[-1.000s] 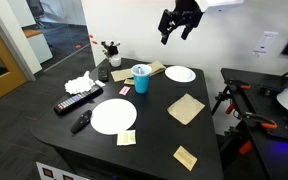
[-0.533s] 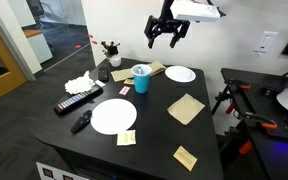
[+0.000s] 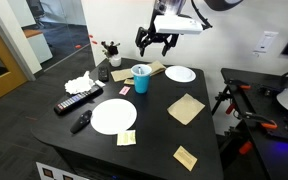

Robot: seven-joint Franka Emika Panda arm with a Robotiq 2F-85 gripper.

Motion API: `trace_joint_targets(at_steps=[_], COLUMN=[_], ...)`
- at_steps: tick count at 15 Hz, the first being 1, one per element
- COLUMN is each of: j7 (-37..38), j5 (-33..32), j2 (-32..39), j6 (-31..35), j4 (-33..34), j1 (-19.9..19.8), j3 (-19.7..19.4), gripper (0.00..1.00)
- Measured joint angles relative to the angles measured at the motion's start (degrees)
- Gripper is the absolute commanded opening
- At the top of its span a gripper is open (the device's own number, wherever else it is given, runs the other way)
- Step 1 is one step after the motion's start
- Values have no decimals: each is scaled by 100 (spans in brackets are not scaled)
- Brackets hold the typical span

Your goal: Remove the marker from the cup and put it on the table

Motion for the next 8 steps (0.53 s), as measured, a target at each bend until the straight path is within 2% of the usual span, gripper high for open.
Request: trace_joint_targets(at_steps=[8], j7=[0], j5=[17], j2=[81], j6=[0], j4=[77], j1=[99], j3=[-60], gripper=[100])
